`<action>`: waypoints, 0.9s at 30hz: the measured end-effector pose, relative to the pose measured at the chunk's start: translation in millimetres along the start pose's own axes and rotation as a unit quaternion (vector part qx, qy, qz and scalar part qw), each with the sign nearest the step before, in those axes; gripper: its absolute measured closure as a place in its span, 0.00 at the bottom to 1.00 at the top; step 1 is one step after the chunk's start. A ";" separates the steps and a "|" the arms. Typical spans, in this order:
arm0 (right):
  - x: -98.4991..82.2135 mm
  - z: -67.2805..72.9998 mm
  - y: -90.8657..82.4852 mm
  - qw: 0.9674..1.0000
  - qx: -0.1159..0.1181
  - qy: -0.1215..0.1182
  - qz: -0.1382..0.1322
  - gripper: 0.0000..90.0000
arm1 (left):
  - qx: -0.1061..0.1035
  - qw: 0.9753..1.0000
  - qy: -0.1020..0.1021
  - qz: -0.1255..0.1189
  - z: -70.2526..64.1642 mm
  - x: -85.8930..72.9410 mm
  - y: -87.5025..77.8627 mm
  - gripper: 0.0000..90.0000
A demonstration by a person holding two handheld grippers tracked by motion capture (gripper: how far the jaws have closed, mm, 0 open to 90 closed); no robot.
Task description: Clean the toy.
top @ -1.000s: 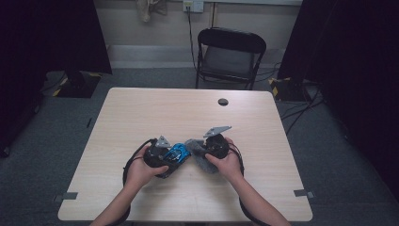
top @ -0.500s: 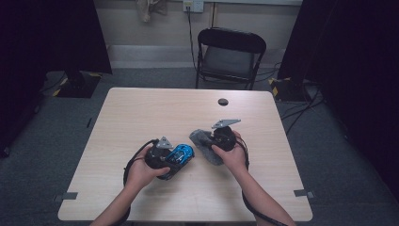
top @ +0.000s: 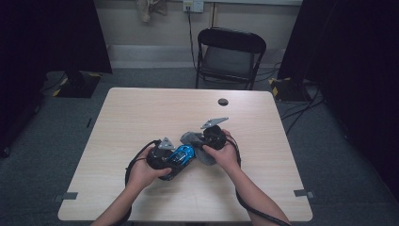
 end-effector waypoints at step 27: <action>-20.2 19.6 -13.0 1.000 0.019 -0.016 -0.004 0.80 | 0.019 0.999 -0.037 -0.006 15.7 -5.4 -5.8 0.31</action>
Point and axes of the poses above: each handheld gripper's, and its own axes: y roughly forward along the jaws, x roughly out of its top, z roughly to its left, the point moved 1 cm from there along y, roughly forward along the jaws, and after that the axes turned 11 degrees about z, right-handed, at the moved point
